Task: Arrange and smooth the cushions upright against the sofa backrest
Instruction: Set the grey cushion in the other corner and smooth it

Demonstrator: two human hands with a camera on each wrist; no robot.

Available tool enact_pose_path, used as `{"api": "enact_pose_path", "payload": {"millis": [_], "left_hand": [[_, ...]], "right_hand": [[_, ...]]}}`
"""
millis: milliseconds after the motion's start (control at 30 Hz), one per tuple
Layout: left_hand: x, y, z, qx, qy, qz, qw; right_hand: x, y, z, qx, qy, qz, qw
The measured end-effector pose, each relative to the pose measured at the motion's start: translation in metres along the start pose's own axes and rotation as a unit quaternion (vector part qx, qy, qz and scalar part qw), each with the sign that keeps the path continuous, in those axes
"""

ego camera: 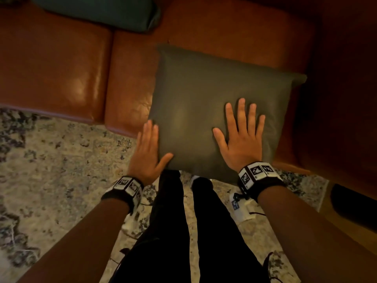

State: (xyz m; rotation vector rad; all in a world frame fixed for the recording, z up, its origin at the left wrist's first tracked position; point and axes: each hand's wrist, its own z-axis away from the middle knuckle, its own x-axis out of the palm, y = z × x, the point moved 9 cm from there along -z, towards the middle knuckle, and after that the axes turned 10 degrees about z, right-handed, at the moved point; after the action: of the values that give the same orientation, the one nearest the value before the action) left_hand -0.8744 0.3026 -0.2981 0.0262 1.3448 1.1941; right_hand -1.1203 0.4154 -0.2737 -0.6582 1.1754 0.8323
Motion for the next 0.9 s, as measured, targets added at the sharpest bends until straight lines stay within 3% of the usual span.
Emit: {"api": "enact_pose_path", "payload": {"millis": [100, 167, 333, 433, 500, 600, 700, 800, 900], "left_hand": [[0.009, -0.062, 0.049, -0.155, -0.066, 0.076, 0.983], [0.01, -0.073, 0.067, -0.215, -0.099, 0.097, 0.967], [-0.005, -0.062, 0.029, -0.198, -0.079, 0.175, 0.961], [0.001, -0.049, 0.012, -0.213, -0.135, 0.207, 0.945], [0.004, -0.044, 0.012, -0.222, -0.174, 0.183, 0.942], [0.003, -0.046, 0.015, -0.255, -0.194, 0.17, 0.932], [-0.002, -0.045, 0.019, -0.262, -0.192, 0.166, 0.931], [-0.01, -0.042, 0.027, -0.269, -0.164, 0.172, 0.933], [-0.027, -0.038, 0.035, -0.304, -0.128, 0.251, 0.91]], "right_hand": [[0.002, 0.0, 0.004, 0.003, -0.005, -0.008, 1.0], [0.001, 0.001, 0.006, 0.004, -0.012, -0.019, 1.0], [-0.016, 0.019, 0.011, -0.03, -0.021, -0.122, 0.992], [-0.022, 0.053, 0.033, 0.041, 0.028, -0.183, 0.982], [-0.005, 0.084, 0.056, 0.167, 0.014, -0.275, 0.947], [0.045, 0.11, 0.102, 0.33, -0.11, -0.442, 0.827], [0.08, 0.109, 0.138, 0.364, -0.2, -0.528, 0.741], [0.09, 0.104, 0.155, 0.369, -0.255, -0.561, 0.696], [0.068, 0.108, 0.157, 0.355, -0.251, -0.568, 0.699]]}}
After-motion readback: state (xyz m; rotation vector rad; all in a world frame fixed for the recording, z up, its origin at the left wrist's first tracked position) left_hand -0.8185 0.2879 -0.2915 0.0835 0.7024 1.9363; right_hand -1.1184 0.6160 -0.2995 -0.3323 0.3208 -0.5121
